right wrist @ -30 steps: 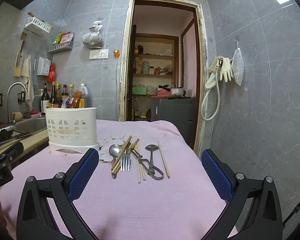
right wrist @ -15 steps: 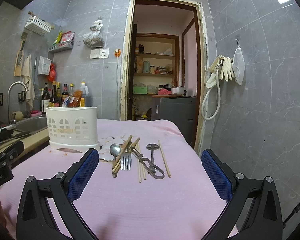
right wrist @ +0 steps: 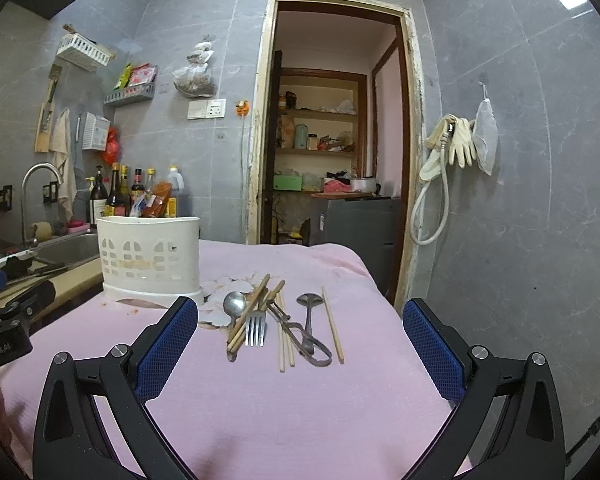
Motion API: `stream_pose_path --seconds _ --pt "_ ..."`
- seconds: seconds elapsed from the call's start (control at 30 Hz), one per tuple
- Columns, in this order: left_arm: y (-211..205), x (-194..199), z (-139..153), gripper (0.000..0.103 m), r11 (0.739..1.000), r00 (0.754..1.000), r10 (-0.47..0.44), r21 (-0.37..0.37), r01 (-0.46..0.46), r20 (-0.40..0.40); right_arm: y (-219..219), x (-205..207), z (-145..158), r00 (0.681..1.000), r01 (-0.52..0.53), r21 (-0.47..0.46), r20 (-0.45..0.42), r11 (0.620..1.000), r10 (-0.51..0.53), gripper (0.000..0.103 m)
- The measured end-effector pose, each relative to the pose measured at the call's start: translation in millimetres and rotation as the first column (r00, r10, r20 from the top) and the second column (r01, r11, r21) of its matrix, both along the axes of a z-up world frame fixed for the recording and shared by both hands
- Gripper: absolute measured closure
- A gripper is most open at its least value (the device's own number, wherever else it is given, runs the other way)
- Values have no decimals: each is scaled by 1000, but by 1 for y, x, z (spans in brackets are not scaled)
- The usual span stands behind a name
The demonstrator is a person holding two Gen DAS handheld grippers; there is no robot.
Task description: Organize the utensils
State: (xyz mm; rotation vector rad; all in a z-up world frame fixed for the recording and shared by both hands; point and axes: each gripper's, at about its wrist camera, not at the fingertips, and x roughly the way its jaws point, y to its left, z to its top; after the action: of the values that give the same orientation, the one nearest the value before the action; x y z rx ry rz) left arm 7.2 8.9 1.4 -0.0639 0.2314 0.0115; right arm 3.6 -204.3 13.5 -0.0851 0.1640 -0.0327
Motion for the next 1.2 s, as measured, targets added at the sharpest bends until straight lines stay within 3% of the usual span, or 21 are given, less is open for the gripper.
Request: stream_pose_path --seconds 0.23,0.37,0.5,0.7,0.8,0.9,1.0,1.07,1.13,1.2 --pt "-6 34 19 3 993 990 -114 -14 113 -80 -22 29 17 991 -116 4 -65 993 116 0" --pt "-14 60 29 3 986 976 -167 -42 163 -137 -36 51 22 985 -120 -19 -129 993 116 0" --pt "-28 81 33 3 978 962 -205 -19 205 -183 -49 79 22 976 -118 -77 -193 990 102 0" --pt "-45 113 32 4 958 917 -283 -33 286 -282 -67 127 24 952 -167 -92 -275 982 137 1" --pt "-56 125 30 5 950 904 -298 -4 312 -307 -77 155 20 928 -188 -52 -336 981 160 10" --pt "-68 140 26 13 940 888 -315 17 340 -334 -83 186 8 886 -206 -4 -425 978 185 23" --pt "-79 158 18 29 930 862 -336 13 368 -379 -89 207 -6 833 -218 85 -503 972 231 38" --pt "-84 173 12 47 922 834 -356 -10 388 -422 -94 220 -15 800 -218 129 -544 967 253 48" --pt "-89 188 3 63 914 797 -378 -50 403 -472 -94 228 -19 788 -212 131 -563 968 249 56" --pt "-94 201 -5 68 909 769 -385 -68 411 -511 -94 235 -24 775 -206 134 -582 969 246 60"
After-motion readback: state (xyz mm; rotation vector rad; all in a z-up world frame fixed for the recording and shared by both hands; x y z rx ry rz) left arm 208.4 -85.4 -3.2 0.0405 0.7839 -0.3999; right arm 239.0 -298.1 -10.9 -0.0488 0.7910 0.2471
